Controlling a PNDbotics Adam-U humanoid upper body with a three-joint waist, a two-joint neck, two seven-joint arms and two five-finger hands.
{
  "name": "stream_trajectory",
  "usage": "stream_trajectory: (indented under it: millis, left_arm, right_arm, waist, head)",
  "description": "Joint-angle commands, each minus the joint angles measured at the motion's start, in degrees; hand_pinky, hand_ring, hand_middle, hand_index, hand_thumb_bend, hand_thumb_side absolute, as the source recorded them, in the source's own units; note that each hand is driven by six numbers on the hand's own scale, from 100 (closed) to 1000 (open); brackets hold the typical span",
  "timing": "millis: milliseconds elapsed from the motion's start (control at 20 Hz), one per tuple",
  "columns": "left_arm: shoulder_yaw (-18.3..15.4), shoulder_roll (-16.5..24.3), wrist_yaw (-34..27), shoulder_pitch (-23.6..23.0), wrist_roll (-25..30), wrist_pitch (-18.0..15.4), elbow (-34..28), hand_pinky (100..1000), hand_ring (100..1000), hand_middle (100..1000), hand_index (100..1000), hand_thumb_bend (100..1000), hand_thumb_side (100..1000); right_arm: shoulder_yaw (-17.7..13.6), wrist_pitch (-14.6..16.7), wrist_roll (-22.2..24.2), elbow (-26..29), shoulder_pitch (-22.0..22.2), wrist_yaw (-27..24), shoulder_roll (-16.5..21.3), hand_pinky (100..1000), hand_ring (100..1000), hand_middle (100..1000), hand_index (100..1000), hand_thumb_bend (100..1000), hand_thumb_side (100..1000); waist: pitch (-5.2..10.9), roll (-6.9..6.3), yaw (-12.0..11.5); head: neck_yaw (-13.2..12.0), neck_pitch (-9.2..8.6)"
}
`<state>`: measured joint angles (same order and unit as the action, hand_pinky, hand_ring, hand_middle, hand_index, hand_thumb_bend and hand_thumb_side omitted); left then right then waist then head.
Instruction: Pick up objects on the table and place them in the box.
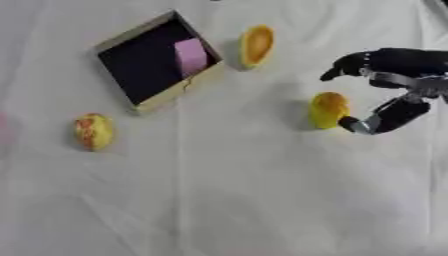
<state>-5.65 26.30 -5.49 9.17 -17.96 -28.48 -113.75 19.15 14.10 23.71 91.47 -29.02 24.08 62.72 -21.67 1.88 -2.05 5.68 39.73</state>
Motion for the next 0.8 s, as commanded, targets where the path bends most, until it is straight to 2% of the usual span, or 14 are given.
stream_trajectory:
  millis: [50, 400, 800]
  left_arm:
    - [-0.2, 0.7, -0.1, 0.5, 0.2, 0.0, -0.8, 706, 664, 654, 812, 100, 563]
    - [-0.1, 0.3, -0.1, 0.6, 0.3, 0.0, -0.8, 707, 664, 655, 813, 100, 562]
    - [0.0, 0.1, -0.2, 0.6, 0.4, 0.0, -0.8, 707, 664, 655, 813, 100, 562]
  right_arm:
    - [-0.5, 0.4, -0.2, -1.7, -1.1, 0.9, 0.7, 945, 978, 833, 932, 272, 322]
    - [0.1, 0.6, 0.0, -4.0, -1.8, 1.6, -0.7, 939, 970, 796, 913, 251, 319]
    - [0.6, 0.9, -0.8, -6.7, -2.4, 4.8, -2.1, 919, 943, 741, 880, 308, 370]
  waist:
    - [0.0, -0.36, 0.0]
    - [-0.44, -0.6, -0.2]
    - [-0.69, -0.65, -0.5]
  head:
    - [0.1, -0.7]
    - [0.2, -0.94]
    - [0.3, -1.18]
